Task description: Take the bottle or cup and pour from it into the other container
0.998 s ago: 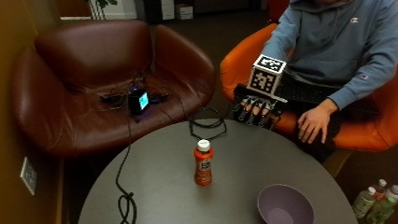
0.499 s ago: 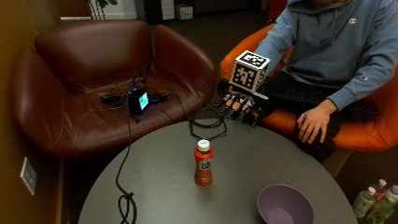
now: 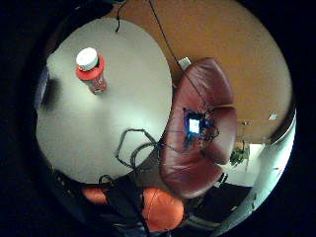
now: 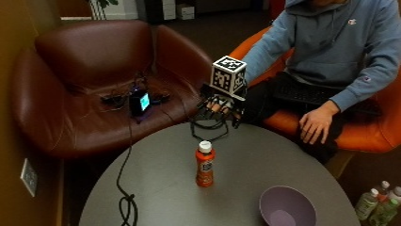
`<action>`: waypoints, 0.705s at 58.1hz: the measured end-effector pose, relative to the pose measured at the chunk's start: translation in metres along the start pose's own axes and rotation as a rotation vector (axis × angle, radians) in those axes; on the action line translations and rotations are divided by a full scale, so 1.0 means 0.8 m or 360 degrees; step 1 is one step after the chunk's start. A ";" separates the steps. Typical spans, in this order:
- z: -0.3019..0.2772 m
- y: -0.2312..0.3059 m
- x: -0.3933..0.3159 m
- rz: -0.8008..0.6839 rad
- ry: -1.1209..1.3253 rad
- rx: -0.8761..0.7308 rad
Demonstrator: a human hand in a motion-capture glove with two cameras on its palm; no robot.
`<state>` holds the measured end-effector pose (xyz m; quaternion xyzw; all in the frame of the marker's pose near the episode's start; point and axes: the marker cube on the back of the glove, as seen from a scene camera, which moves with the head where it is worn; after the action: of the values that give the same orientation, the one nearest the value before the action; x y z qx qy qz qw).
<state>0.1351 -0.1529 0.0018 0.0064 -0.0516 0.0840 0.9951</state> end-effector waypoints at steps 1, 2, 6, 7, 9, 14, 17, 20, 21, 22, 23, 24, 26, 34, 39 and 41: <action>0.002 0.000 0.004 -0.0001 0.0003 -0.0003; 0.004 0.000 0.008 0.0000 0.0006 -0.0005; 0.013 0.005 0.026 0.0013 -0.0001 -0.0005; 0.015 0.004 0.029 0.0002 -0.0004 -0.0002; 0.016 0.000 0.033 -0.0016 -0.0014 -0.0001; 0.021 -0.003 0.043 -0.0017 -0.0074 0.0000; 0.024 -0.005 0.048 -0.0034 -0.0118 0.0021; 0.030 -0.005 0.054 -0.0040 -0.0154 0.0024; 0.033 -0.006 0.057 -0.0041 -0.0162 0.0022; 0.036 -0.006 0.059 -0.0041 -0.0169 0.0019; 0.039 -0.007 0.062 -0.0041 -0.0175 0.0016; 0.042 -0.008 0.064 -0.0042 -0.0180 0.0014; 0.047 -0.009 0.068 -0.0040 -0.0192 0.0011; 0.075 -0.008 0.085 -0.0015 -0.0278 0.0019; 0.089 -0.013 0.091 -0.0019 -0.0412 0.0042; 0.095 -0.014 0.093 -0.0015 -0.0491 0.0049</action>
<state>0.2020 -0.1533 0.0849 0.0347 -0.2027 0.0780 0.9755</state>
